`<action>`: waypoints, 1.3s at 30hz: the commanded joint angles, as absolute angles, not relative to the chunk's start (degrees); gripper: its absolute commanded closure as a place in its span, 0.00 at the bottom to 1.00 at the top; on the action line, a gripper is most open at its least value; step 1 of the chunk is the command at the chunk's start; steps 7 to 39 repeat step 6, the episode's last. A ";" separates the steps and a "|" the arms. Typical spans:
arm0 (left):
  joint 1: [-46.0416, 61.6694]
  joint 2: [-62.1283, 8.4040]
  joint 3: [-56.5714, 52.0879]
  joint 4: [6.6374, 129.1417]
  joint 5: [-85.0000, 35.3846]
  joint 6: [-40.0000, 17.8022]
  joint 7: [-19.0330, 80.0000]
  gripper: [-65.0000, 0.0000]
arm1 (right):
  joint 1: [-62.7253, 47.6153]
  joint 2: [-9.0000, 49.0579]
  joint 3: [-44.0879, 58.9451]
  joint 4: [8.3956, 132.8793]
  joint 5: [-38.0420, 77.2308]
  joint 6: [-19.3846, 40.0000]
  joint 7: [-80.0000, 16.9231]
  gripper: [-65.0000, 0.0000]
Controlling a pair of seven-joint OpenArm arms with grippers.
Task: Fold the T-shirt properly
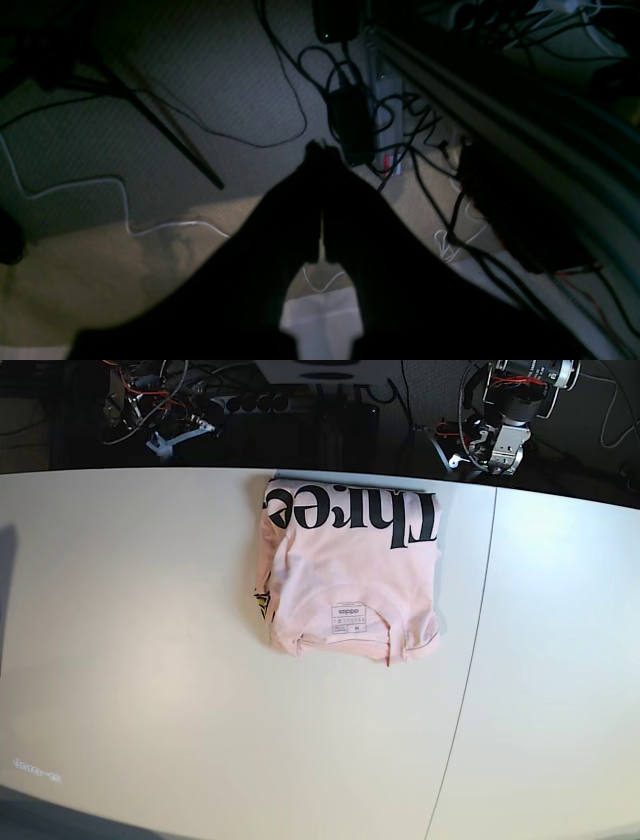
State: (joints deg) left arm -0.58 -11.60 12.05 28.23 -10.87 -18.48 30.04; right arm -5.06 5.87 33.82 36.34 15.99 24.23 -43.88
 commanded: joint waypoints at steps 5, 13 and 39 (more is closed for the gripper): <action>-0.32 -12.12 12.03 28.53 -10.85 -18.44 29.43 1.00 | -4.62 6.44 34.00 36.91 18.59 22.04 -42.83 1.00; -0.05 -12.29 12.03 28.56 -10.90 -18.50 28.56 1.00 | -4.60 6.33 34.00 36.91 19.68 22.04 -42.13 1.00; -0.05 -12.29 12.03 28.56 -10.90 -18.50 28.56 1.00 | -4.60 6.33 34.00 36.91 19.68 22.04 -42.13 1.00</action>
